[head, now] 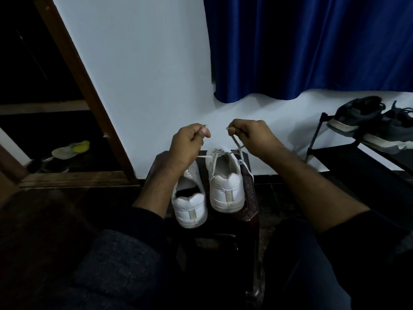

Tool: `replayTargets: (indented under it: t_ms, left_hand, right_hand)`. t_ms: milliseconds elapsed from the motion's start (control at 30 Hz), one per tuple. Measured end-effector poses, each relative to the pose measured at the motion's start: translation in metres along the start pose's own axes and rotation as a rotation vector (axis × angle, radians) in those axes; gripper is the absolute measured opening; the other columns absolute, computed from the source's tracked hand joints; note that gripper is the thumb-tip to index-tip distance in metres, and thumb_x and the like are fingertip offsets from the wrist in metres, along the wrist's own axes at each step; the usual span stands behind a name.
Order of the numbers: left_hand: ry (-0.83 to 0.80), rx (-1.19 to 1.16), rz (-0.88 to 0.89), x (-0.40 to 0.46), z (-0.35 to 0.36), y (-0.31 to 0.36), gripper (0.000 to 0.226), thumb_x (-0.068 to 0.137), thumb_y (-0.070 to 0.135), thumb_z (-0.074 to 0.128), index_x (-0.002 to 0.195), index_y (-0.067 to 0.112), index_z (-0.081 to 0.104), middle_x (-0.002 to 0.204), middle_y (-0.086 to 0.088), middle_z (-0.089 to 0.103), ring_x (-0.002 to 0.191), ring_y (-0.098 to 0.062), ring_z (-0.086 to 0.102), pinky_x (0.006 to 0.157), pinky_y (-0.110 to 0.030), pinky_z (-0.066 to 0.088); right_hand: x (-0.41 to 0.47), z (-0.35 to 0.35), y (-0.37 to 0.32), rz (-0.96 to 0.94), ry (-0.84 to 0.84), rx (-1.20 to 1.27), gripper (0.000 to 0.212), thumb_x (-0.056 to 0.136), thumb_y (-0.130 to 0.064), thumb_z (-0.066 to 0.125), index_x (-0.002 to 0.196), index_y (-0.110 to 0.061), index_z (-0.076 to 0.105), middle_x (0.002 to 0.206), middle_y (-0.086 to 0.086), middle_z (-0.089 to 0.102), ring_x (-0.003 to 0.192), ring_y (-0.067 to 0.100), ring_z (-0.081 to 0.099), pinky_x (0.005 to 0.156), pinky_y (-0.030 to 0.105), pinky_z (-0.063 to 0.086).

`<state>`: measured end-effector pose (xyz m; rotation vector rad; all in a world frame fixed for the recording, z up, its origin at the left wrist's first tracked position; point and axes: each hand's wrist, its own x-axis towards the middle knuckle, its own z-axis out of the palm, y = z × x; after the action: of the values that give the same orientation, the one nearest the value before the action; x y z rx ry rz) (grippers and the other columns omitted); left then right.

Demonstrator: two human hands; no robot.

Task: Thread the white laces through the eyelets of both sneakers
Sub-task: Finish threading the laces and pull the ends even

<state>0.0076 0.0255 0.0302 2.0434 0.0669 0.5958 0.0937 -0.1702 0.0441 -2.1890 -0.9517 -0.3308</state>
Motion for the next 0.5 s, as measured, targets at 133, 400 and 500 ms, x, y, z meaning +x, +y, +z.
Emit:
replayTargets:
  t_ms: [133, 400, 500]
  left_hand:
    - [0.016, -0.033, -0.048, 0.001, -0.005, -0.006, 0.027, 0.106, 0.028, 0.052, 0.088, 0.02, 0.07, 0.053, 0.015, 0.051, 0.056, -0.011, 0.046, 0.059, -0.025, 0.039]
    - [-0.004, 0.026, -0.118, -0.018, 0.0, -0.005, 0.027, 0.107, 0.023, 0.052, 0.092, 0.013, 0.072, 0.078, -0.02, 0.062, 0.068, -0.029, 0.058, 0.064, -0.029, 0.046]
    - [-0.057, 0.009, -0.173, -0.027, -0.001, -0.001, 0.027, 0.107, 0.022, 0.052, 0.094, 0.01, 0.072, 0.067, -0.006, 0.055, 0.049, -0.005, 0.045, 0.052, -0.018, 0.04]
  right_hand:
    - [-0.006, -0.001, -0.003, 0.05, 0.039, 0.049, 0.016, 0.101, -0.025, 0.059, 0.092, -0.017, 0.071, 0.074, -0.013, 0.065, 0.066, -0.002, 0.057, 0.06, 0.008, 0.037]
    - [-0.019, 0.013, 0.004, 0.113, 0.016, 0.116, 0.021, 0.101, -0.031, 0.059, 0.085, -0.022, 0.068, 0.063, -0.015, 0.062, 0.059, 0.001, 0.058, 0.059, 0.02, 0.045]
    - [-0.022, 0.015, 0.006, 0.144, -0.028, 0.106, 0.022, 0.103, -0.031, 0.055, 0.083, -0.029, 0.066, 0.065, -0.011, 0.065, 0.06, 0.004, 0.06, 0.062, 0.023, 0.048]
